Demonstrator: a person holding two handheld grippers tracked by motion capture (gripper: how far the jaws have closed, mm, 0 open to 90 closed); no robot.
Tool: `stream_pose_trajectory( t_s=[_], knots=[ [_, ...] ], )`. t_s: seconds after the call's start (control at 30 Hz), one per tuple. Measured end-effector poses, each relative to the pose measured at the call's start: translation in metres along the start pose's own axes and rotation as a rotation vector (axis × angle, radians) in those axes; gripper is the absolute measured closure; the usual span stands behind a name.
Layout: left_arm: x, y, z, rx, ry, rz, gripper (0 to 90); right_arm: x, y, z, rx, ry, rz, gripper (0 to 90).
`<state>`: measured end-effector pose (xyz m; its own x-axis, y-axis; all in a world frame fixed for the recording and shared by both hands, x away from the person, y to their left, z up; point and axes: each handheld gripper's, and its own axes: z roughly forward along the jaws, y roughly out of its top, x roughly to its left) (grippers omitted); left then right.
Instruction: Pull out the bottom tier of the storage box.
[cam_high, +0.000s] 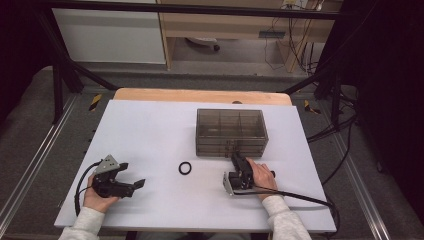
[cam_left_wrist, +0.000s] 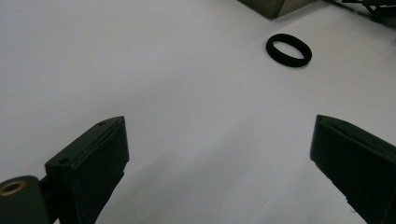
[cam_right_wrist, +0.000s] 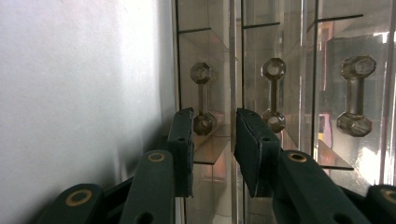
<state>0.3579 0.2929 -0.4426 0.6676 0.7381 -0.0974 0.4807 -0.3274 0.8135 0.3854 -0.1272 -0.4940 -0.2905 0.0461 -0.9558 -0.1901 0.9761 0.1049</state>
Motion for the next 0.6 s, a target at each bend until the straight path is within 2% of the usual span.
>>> stream_pose_trajectory(
  t_s=[0.6],
  knots=[
    [-0.0003, 0.0000, -0.0002, -0.001, 0.001, 0.001, 4.5, -0.0001, 0.0008, -0.0055, -0.005, 0.001, -0.016, 68.9]
  ],
)
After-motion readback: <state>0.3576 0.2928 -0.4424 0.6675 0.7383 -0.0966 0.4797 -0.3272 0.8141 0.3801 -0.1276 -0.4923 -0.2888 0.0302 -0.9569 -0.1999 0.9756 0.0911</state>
